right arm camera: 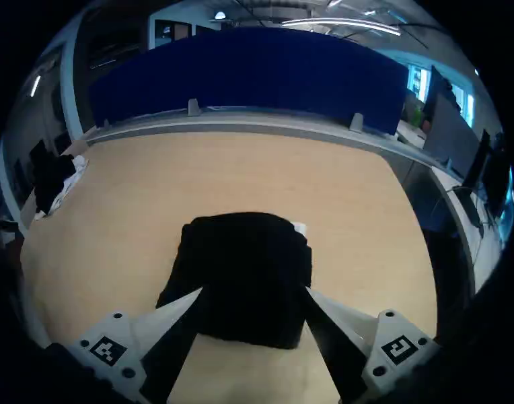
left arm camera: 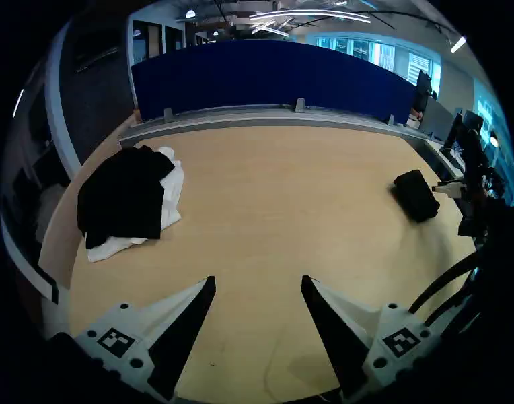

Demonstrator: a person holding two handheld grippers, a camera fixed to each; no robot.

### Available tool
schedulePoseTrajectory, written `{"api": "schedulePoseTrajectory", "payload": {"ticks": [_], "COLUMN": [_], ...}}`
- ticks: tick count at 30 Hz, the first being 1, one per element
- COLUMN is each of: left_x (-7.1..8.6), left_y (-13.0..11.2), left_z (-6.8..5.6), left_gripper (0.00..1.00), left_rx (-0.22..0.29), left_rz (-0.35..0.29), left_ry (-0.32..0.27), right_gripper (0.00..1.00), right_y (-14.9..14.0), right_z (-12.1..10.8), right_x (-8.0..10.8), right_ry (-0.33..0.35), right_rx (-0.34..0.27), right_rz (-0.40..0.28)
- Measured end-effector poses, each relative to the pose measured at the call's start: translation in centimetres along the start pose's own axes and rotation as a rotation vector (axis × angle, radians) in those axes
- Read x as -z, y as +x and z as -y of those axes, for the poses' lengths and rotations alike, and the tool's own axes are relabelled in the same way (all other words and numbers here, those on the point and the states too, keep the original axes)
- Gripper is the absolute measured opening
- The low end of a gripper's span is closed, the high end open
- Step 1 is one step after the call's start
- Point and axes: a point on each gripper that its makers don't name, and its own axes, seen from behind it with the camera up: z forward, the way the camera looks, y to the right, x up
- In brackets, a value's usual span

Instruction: Fold towel

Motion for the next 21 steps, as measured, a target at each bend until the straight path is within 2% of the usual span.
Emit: {"api": "schedulePoseTrajectory", "payload": {"ticks": [6, 9, 15, 21], "left_x": [0.2, 0.2, 0.3, 0.5], "left_y": [-0.2, -0.3, -0.7, -1.0], "left_z": [0.4, 0.6, 1.0, 1.5], "left_gripper": [0.94, 0.94, 0.94, 0.94], "left_rx": [0.008, 0.010, 0.017, 0.018], "left_rz": [0.003, 0.006, 0.012, 0.020], "left_ry": [0.011, 0.017, 0.028, 0.044], "right_gripper": [0.99, 0.99, 0.99, 0.99], "right_y": [3.0, 3.5, 3.6, 3.0], "right_z": [0.5, 0.9, 0.8, -0.6], "right_x": [-2.9, -4.0, -5.5, -7.1], "right_ry": [0.001, 0.011, 0.009, -0.025], "right_rx": [-0.010, -0.028, -0.053, -0.070], "right_rz": [-0.026, -0.025, -0.021, 0.002]}}
